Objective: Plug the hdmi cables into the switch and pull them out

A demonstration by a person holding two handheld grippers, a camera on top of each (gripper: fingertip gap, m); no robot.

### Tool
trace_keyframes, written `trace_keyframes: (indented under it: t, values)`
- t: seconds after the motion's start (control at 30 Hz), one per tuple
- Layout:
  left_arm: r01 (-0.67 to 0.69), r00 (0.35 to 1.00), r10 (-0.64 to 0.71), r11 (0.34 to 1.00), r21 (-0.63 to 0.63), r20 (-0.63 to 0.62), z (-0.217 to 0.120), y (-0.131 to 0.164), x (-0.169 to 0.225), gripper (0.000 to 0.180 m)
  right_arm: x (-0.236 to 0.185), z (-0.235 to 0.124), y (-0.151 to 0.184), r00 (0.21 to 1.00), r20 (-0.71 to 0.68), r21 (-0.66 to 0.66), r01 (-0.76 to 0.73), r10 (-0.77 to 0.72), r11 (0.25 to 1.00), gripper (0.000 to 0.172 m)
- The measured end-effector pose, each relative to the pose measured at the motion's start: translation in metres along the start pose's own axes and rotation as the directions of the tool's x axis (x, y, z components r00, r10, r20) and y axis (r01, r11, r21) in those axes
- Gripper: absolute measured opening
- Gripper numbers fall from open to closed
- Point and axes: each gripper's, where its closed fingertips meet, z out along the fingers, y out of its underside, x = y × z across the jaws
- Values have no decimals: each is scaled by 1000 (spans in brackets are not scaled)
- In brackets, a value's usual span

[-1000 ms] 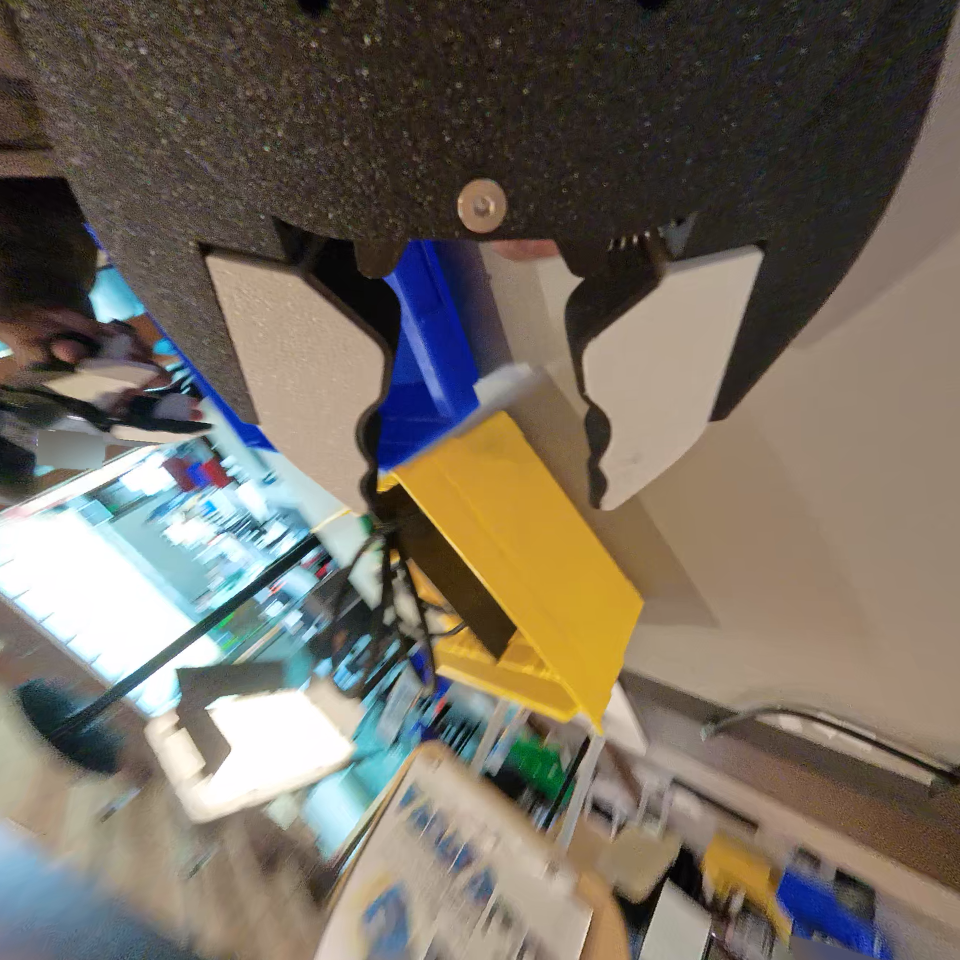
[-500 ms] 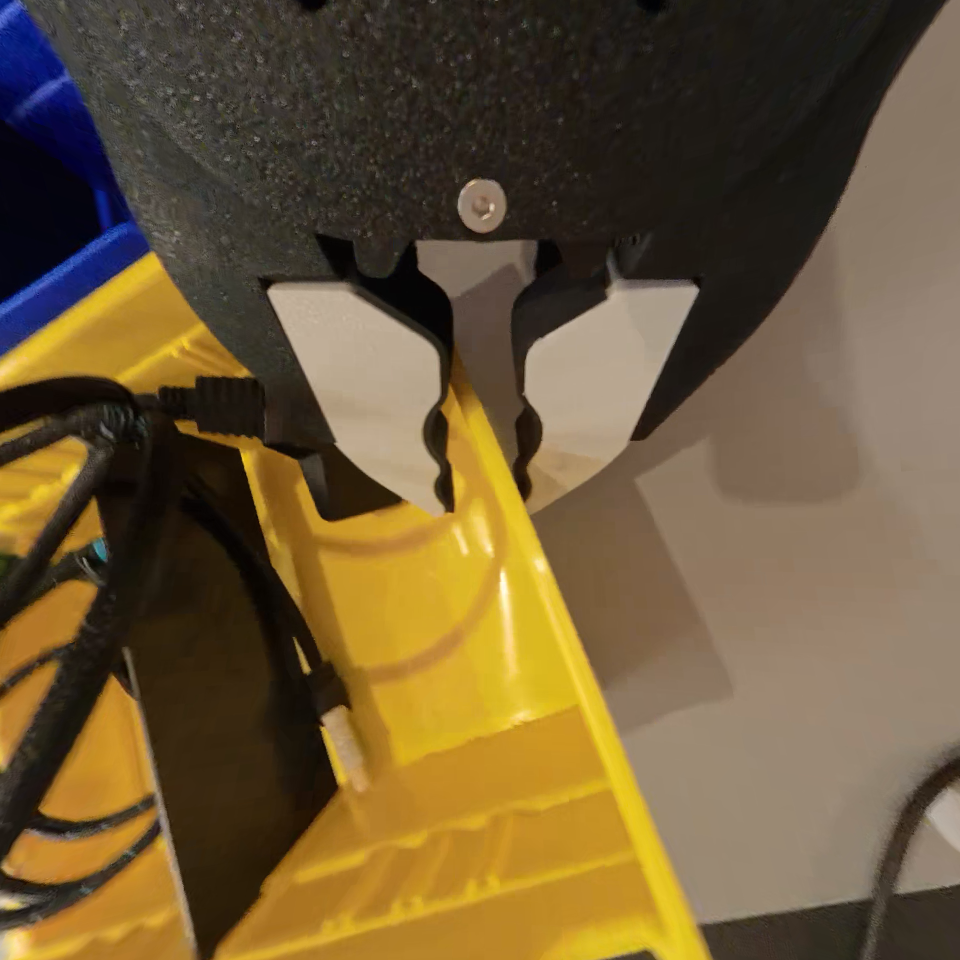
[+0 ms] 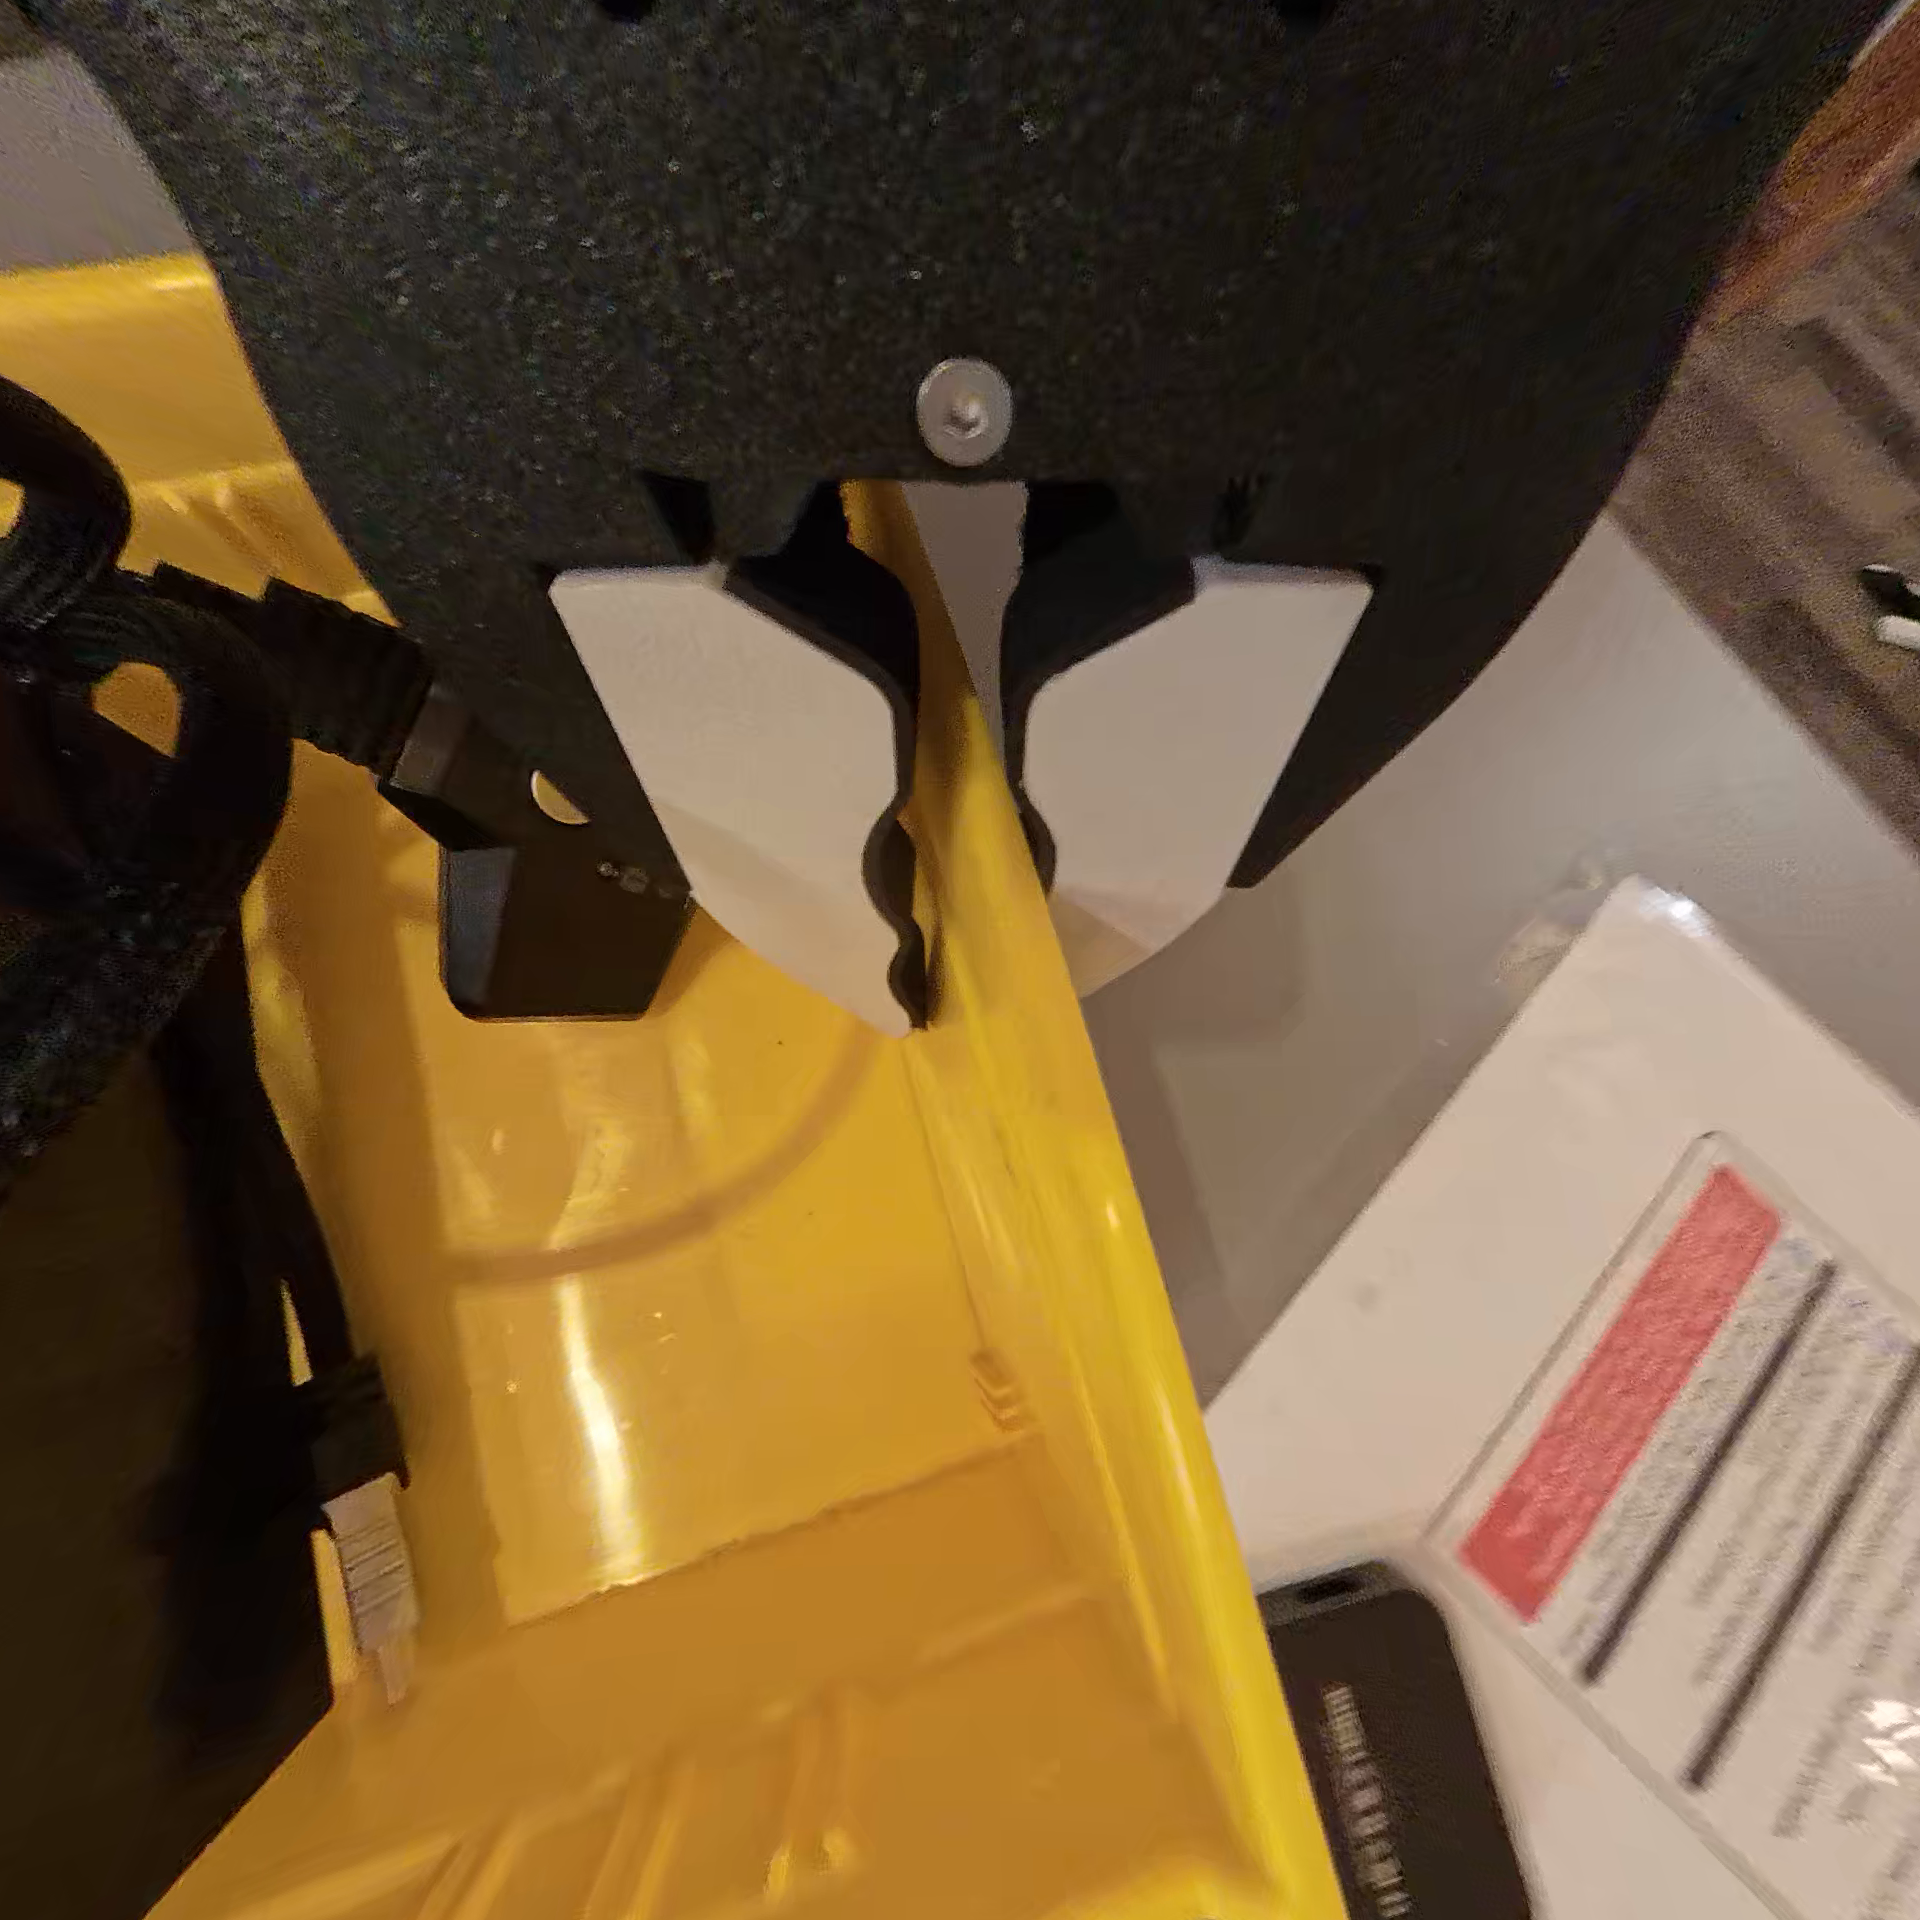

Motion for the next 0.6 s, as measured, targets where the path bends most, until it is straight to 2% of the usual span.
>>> trace_keyframes:
  t: [0.03, 0.07, 0.13, 0.2, 0.27, 0.33, 0.4, 0.5, 0.6]
  values:
    - [0, 999, 0, 1000, 11, 33, -4, 9, -17, 17, 9, 2, -5, 1000, -23, 14, -11, 11, 1000, 12]
    - [13, 997, -14, 1000, 28, 70, -10, 16, -33, 26, 19, 3, -9, 998, -62, 27, -18, 19, 999, 12]
    - [51, 985, -81, 981, 189, 151, -39, 11, -60, 38, 35, -7, -17, 986, -167, 79, -15, 28, 997, 12]
    - [114, 958, -201, 922, 370, 207, -84, 6, -79, 50, 41, -33, -23, 965, -257, 172, -6, 50, 985, 21]
    - [185, 915, -339, 833, 522, 216, -131, 11, -78, 61, 35, -70, -17, 944, -311, 274, -24, 113, 961, 26]
    - [262, 883, -435, 769, 583, 178, -160, 32, -48, 73, 13, -101, 6, 931, -303, 370, -82, 204, 925, 31]
    - [332, 841, -513, 742, 583, 174, -169, 66, -2, 83, -23, -115, 41, 923, -245, 432, -169, 296, 886, 42]
    - [396, 804, -575, 710, 582, 155, -152, 109, 81, 89, -89, -108, 90, 884, -99, 482, -359, 457, 799, 58]
    - [526, 762, -648, 629, 572, 11, -120, 120, 149, 92, -156, -80, 116, 778, 108, 415, -601, 619, 683, 75]
